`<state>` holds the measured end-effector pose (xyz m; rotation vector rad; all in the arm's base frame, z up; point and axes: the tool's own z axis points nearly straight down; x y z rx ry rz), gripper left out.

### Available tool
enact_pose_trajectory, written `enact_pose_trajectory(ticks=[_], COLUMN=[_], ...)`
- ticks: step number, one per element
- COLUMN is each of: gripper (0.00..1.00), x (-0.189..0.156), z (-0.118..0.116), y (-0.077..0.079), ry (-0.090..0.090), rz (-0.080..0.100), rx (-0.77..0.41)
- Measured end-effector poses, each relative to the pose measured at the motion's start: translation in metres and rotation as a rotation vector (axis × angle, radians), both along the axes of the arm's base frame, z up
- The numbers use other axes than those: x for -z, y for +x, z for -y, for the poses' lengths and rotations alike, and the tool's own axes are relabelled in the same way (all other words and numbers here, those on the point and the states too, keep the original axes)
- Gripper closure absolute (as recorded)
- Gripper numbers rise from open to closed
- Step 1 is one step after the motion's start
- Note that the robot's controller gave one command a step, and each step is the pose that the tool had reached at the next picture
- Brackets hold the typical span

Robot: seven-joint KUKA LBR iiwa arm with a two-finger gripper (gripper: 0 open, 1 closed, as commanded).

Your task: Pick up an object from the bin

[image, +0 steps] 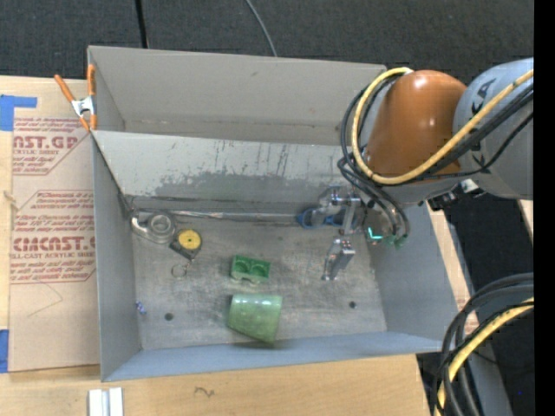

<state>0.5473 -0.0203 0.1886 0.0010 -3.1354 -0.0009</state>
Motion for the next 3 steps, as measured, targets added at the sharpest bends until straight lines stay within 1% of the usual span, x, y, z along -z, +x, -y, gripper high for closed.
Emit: enact_pose_trajectory(ticks=[1,2,3], gripper=[0.0,0.0,0.0], x=[0.118,0.115,0.108], z=[-0.052,-0.105,-0.136], y=[-0.042,-0.056,-0.064], ry=[0.0,-0.001,0.002], rz=[0.013,0.019,0.025], rx=[-0.11,-0.361,-0.359])
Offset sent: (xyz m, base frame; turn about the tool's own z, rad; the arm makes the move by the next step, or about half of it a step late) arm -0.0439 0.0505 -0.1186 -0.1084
